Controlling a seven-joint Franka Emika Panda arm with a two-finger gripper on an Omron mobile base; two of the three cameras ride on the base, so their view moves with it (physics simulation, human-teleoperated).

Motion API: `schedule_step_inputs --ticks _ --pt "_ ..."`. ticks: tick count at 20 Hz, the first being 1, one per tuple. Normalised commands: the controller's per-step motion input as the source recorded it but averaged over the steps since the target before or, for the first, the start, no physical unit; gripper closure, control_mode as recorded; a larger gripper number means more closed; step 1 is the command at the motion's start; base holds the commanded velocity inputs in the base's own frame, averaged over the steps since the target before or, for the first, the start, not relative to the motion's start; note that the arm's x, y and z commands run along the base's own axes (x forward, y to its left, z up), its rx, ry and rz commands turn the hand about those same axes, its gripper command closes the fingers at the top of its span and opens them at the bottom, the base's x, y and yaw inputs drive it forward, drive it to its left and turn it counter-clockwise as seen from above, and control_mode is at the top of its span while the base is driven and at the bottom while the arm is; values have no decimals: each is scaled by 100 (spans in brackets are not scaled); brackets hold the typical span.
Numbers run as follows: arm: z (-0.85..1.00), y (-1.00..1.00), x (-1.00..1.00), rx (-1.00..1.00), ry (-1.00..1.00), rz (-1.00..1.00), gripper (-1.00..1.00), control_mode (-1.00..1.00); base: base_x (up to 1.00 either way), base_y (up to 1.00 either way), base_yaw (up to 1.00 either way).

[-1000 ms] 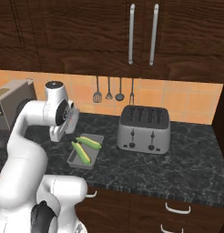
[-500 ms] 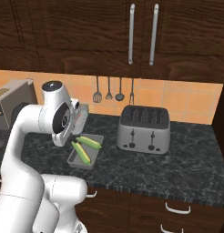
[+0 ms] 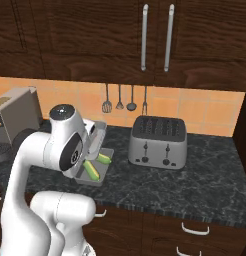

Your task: Take the meat container that has the shrimp and place it on the second highest rack of the freezer. Then take the vegetable container that has the corns and place it on the highest rack of the freezer.

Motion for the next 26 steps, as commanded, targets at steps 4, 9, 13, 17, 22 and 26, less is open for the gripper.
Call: schedule_step_inputs --ticks 4,9,13,17,22,26 --pt "0 0 -65 0 -5 0 100 -100 0 0 0" --pt "0 1 -29 0 0 0 100 -100 0 0 0" --pt "0 0 0 0 0 0 100 -100 0 0 0" --pt "0 0 -3 0 0 0 100 100 -27 0 -3" --pt "0 0 0 0 0 0 100 100 -74 43 -43" --pt "0 0 0 0 0 0 100 100 -64 39 -58"
